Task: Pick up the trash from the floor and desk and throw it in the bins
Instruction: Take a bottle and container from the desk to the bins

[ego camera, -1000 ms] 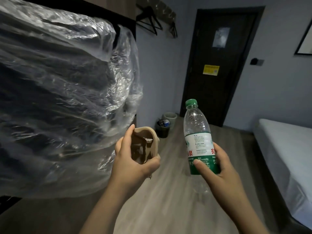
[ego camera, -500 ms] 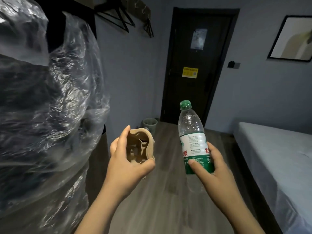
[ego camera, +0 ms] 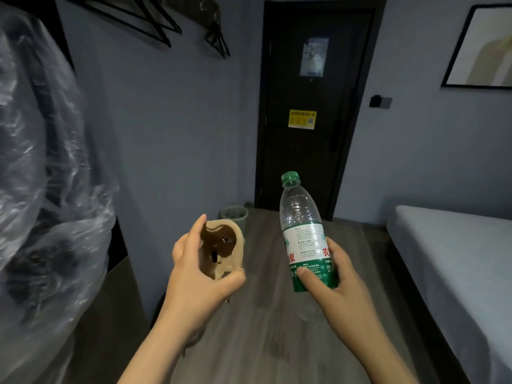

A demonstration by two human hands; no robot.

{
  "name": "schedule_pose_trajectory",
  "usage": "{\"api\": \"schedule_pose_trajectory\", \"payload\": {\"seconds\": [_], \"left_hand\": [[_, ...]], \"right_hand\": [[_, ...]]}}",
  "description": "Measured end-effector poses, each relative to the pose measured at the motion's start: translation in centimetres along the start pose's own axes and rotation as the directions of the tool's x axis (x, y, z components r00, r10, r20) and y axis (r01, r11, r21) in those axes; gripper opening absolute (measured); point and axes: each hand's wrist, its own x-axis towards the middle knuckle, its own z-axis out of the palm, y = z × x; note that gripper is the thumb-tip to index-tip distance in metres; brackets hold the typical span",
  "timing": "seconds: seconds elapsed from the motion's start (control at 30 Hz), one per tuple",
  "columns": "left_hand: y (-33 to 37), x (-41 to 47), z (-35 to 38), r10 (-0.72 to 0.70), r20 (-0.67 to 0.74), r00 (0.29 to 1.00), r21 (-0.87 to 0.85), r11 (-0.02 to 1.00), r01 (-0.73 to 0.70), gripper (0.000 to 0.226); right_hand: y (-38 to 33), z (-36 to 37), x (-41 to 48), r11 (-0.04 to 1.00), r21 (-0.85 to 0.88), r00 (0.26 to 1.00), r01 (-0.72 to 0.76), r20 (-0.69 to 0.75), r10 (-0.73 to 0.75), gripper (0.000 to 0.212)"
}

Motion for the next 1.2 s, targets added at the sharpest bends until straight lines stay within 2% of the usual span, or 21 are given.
{"api": "schedule_pose_trajectory", "payload": {"seconds": [0.43, 0.67, 0.9, 1.07, 1.2], "left_hand": [[-3.0, 18.4, 11.6, -0.01, -0.055, 0.998, 0.035, 0.999, 0.012, 0.099], [-7.6, 30.2, 14.3, -0.012, -0.074, 0.997, 0.026, 1.0, 0.014, 0.1], [-11.1, 44.2, 15.7, -0.062, -0.103, 0.993, 0.01, 0.998, 0.064, 0.105], [-12.8, 52.4, 18.3, -0.078, -0.054, 0.996, -0.029, 0.997, 0.076, 0.104], [-14.5, 58.8, 21.3, -0.092, -0.024, 0.995, 0.007, 0.996, 0.092, 0.106]], "right_hand": [[7.2, -2.8, 22.1, 0.999, 0.038, 0.997, -0.026, 0.075, 0.023, 0.063], [11.2, 0.7, 34.1, 0.999, 0.002, 0.997, -0.034, 0.073, 0.034, 0.059], [13.4, 5.9, 47.3, 0.996, -0.034, 0.992, -0.087, 0.085, 0.09, 0.067], [16.2, 7.3, 55.4, 0.996, -0.023, 0.992, -0.089, 0.089, 0.09, 0.061], [18.6, 7.6, 62.2, 0.994, -0.04, 0.99, -0.1, 0.095, 0.103, 0.059]]}}
